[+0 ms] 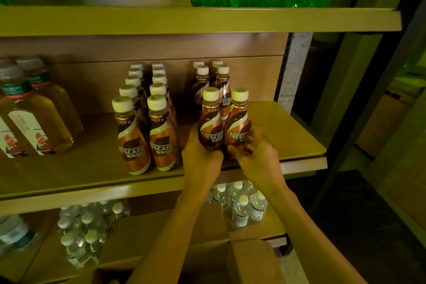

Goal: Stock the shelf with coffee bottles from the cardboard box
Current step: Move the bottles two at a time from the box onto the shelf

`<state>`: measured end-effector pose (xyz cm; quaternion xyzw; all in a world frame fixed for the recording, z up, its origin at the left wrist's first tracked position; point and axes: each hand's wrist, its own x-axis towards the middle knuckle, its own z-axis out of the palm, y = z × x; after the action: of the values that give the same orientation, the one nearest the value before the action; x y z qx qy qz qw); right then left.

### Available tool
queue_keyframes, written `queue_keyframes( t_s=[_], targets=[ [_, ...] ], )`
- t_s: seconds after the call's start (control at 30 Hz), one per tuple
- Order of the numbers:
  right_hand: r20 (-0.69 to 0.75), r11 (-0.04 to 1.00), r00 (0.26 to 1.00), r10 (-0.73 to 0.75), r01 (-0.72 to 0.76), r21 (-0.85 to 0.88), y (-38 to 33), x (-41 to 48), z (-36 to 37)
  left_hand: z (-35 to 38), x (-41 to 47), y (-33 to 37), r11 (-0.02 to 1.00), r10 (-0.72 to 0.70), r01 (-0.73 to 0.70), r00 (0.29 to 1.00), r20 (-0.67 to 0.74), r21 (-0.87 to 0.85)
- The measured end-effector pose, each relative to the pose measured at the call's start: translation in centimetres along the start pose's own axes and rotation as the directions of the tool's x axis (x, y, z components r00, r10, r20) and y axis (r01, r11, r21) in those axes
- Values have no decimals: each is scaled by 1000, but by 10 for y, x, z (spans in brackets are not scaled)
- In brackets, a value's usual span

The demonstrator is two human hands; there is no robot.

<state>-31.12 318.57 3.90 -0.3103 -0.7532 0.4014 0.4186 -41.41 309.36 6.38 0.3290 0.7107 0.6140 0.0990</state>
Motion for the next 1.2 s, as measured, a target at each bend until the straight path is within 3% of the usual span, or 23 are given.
queue_keyframes(
  t_s=[0.27,0.83,1.2],
  targets=[
    [-63,999,998,30,-33,-41,-1,12,10,5,18,2,998,-68,69,997,39,-15],
    [-25,987,998,54,-58,-147,-2,78,31,28,75,7,967,-221,232,970,102,-102],
    [-18,992,999,34,-35,-118,1,90,32,35,94,3,970,-211,220,973,91,-103]
  ],
)
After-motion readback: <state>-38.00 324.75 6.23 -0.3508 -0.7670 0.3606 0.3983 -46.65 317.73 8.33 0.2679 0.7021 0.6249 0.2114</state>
